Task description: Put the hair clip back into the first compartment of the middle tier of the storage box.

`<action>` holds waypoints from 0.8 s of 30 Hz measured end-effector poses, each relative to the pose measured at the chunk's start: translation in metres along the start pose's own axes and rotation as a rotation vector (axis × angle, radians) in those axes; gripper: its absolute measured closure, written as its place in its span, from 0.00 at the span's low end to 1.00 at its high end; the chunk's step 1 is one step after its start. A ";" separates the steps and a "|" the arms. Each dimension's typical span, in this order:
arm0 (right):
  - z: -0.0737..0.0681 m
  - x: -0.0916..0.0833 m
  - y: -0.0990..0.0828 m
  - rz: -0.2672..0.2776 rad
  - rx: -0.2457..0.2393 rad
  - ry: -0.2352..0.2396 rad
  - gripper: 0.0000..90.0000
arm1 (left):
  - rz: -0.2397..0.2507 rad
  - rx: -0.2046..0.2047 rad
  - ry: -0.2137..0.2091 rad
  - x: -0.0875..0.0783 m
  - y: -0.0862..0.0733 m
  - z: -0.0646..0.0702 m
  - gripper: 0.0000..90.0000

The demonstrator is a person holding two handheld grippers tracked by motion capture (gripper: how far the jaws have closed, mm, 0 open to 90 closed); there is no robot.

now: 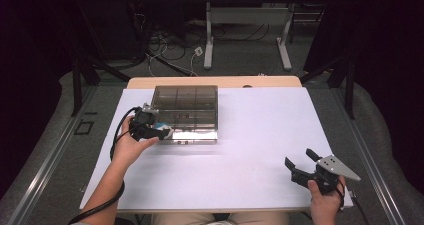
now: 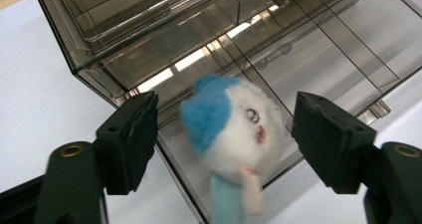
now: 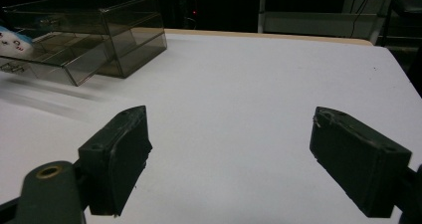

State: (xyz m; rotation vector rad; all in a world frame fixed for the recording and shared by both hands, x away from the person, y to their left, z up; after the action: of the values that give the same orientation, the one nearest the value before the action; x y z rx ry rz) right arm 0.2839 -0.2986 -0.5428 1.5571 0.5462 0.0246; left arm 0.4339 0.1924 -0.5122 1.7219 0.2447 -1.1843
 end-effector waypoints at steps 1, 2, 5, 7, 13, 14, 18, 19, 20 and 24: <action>0.000 0.000 0.000 0.000 -0.001 0.001 0.17 | 0.001 -0.002 -0.001 0.000 0.000 0.000 0.28; 0.000 0.000 0.000 -0.001 0.000 0.000 0.17 | 0.003 -0.008 -0.001 0.000 0.000 0.000 0.27; 0.000 0.000 0.000 0.001 -0.006 0.006 0.17 | 0.012 -0.020 -0.004 -0.002 0.000 -0.002 0.24; 0.000 0.000 0.000 0.002 -0.003 0.004 0.17 | 0.019 -0.030 -0.006 -0.003 0.000 -0.002 0.21; 0.000 0.000 0.000 0.002 -0.003 0.003 0.17 | 0.065 -0.054 -0.016 -0.009 0.001 -0.003 0.18; 0.000 0.000 0.000 0.002 -0.003 0.003 0.17 | 0.081 -0.060 -0.015 -0.010 0.001 -0.003 0.18; 0.000 0.000 0.000 0.002 -0.005 0.004 0.17 | 0.111 -0.064 -0.018 -0.016 0.002 -0.001 0.17; 0.000 0.000 0.000 0.003 -0.004 0.005 0.17 | 0.116 -0.065 -0.028 -0.017 0.002 -0.001 0.16; 0.000 0.000 0.000 0.001 -0.006 0.006 0.17 | 0.127 -0.076 -0.025 -0.017 0.003 0.000 0.14; 0.000 0.000 0.000 0.001 -0.009 0.006 0.17 | 0.159 -0.065 -0.035 -0.022 0.003 0.002 0.09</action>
State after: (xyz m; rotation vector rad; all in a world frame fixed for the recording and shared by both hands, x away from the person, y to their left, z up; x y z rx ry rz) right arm 0.2840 -0.2982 -0.5426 1.5486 0.5499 0.0326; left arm 0.4233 0.1974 -0.4929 1.6315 0.1206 -1.0776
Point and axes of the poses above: each handheld gripper's, and its own axes: x roughly forward along the jaws, y roughly out of its top, z roughly to its right, the point moved 3 cm from there along x, roughly forward along the jaws, and after that the axes turned 2 degrees about -z, right-handed, at the moved point
